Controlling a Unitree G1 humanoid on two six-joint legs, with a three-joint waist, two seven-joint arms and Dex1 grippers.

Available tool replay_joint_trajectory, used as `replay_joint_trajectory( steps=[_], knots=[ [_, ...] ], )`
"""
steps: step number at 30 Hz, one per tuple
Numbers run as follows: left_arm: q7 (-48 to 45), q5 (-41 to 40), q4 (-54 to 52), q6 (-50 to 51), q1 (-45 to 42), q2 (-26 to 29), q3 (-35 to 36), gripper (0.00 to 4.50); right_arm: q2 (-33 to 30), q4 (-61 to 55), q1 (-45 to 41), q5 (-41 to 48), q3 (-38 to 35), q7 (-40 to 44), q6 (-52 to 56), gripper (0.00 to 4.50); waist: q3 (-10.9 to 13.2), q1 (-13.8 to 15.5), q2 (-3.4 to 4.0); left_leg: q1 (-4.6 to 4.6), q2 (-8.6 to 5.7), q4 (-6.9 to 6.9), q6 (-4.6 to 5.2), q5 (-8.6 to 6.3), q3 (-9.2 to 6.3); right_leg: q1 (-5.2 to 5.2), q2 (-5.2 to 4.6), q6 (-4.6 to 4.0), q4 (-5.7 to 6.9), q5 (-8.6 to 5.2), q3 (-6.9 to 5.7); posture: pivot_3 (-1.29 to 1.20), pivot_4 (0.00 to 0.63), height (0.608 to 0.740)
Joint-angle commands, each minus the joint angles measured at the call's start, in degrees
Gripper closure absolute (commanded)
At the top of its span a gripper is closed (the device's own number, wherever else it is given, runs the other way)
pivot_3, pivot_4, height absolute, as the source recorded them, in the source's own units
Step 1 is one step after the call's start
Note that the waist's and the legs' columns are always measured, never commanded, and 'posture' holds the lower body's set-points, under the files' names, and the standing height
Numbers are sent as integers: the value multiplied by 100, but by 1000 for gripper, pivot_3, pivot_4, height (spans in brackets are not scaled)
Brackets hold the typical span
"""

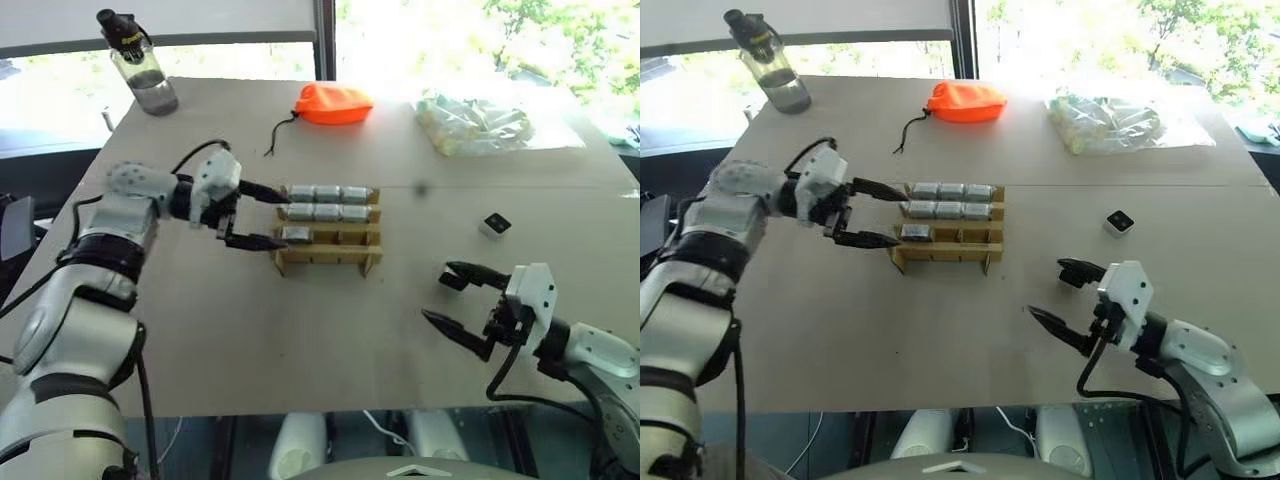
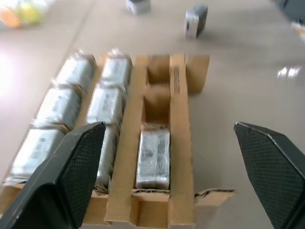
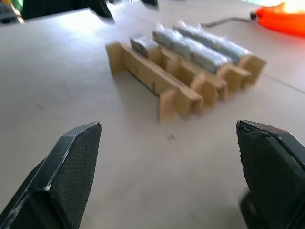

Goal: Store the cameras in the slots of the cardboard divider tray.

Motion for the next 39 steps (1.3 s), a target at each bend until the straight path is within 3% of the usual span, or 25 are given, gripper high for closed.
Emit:
replay_joint_trajectory(
  steps=[1, 7, 9, 13, 19, 31, 39],
  knots=[
    [170, -559, -1667, 949, 1067, 511, 998, 27, -217, 307, -68, -57, -330, 171, -47, 0, 0, -10, 2, 1, -1, 0, 0, 0, -3, 1, -3, 2, 1, -1, -3, 0, 150, 740],
    [2035, -906, -4573, 2283, 3809, 920, 2875, 27, -592, 1321, -549, -360, -321, 640, -279, 0, 3, 6, 5, 15, 1, 1, 0, 1, -10, 13, -11, 2, 5, -3, 4, 0, 150, 740],
    [2388, -1192, -5381, 2673, 4575, 828, 3552, 27, -679, 1695, -795, -452, -239, 810, -331, 0, 3, 7, 6, 16, 2, 1, -2, 2, -9, 14, -11, 1, 5, -3, 9, 0, 150, 740],
    [3026, -1025, -6507, 3043, 5597, 611, 4510, 27, -717, 2442, -1316, -608, -88, 1147, -498, 0, 3, 73, 12, 20, -1, 0, -9, 6, -7, 16, -11, 0, 6, -3, 6, 0, 150, 740],
    [3430, -647, -7444, 3094, 6413, 192, 5290, 27, -770, 3167, -1901, -721, 127, 1695, -560, 0, 3, 86, 24, 23, -3, -5, -13, 8, 1, 15, -2, -1, 4, -3, -1, 0, 150, 740],
    [3392, -615, -7795, 3147, 6360, -25, 5308, 27, -647, 3632, -2336, -861, 335, 2102, -593, 0, 3, 84, 26, 24, -5, -5, -14, 8, 8, 15, -1, -1, 3, -2, 5, 0, 150, 740],
    [3300, -645, -7703, 3250, 6097, -5, 5185, 0, -497, 3533, -2246, -882, 291, 1991, -610, 3693, 3, 83, 27, 24, -5, -5, -14, 8, 8, 15, 0, -1, 3, -2, 5, 0, 150, 740]
  ],
)
